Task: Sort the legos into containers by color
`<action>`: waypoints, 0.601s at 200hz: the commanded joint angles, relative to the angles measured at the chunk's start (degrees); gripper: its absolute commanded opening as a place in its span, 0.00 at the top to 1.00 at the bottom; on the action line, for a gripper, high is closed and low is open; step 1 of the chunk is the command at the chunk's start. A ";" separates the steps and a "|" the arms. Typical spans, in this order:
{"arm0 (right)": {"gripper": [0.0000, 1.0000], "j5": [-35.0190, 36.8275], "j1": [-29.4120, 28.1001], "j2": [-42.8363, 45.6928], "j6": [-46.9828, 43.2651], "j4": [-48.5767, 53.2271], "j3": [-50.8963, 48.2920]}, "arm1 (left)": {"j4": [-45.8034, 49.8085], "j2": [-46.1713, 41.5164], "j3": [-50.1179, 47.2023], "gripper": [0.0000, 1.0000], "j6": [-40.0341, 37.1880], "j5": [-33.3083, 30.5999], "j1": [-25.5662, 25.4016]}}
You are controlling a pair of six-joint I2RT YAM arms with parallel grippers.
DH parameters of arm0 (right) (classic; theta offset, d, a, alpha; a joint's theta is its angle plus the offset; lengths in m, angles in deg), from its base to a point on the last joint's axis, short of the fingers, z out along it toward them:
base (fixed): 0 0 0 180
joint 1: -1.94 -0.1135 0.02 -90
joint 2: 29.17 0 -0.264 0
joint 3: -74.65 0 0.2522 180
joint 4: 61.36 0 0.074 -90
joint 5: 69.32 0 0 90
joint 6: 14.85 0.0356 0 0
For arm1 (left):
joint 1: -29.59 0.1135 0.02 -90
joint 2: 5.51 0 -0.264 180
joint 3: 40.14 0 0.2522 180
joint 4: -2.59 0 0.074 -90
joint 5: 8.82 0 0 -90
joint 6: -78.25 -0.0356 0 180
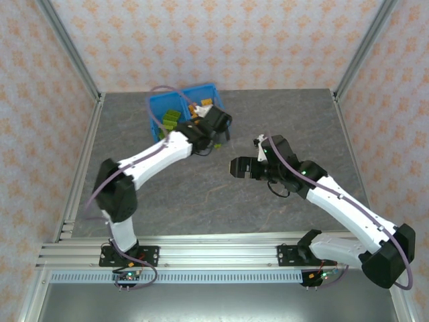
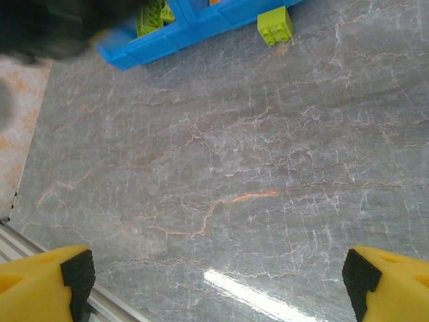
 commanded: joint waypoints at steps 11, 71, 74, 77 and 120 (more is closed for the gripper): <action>0.04 2.81 0.15 2.95 0.98 0.30 -1.25 | -0.53 11.80 4.57 0.29 5.50 -6.12 -0.38; 0.03 4.06 0.22 4.83 0.38 1.30 -1.65 | -0.69 22.23 11.66 0.28 3.56 -17.49 -0.34; 0.03 4.08 0.18 4.82 0.35 1.28 -1.59 | -0.53 22.85 12.12 0.28 3.36 -17.59 -0.25; 0.03 4.08 0.20 4.78 0.31 1.23 -1.65 | -0.32 23.19 12.56 0.28 3.14 -17.55 -0.18; 0.03 4.60 0.22 4.70 0.23 1.10 -1.48 | -0.09 26.35 15.19 0.34 1.76 -14.41 0.72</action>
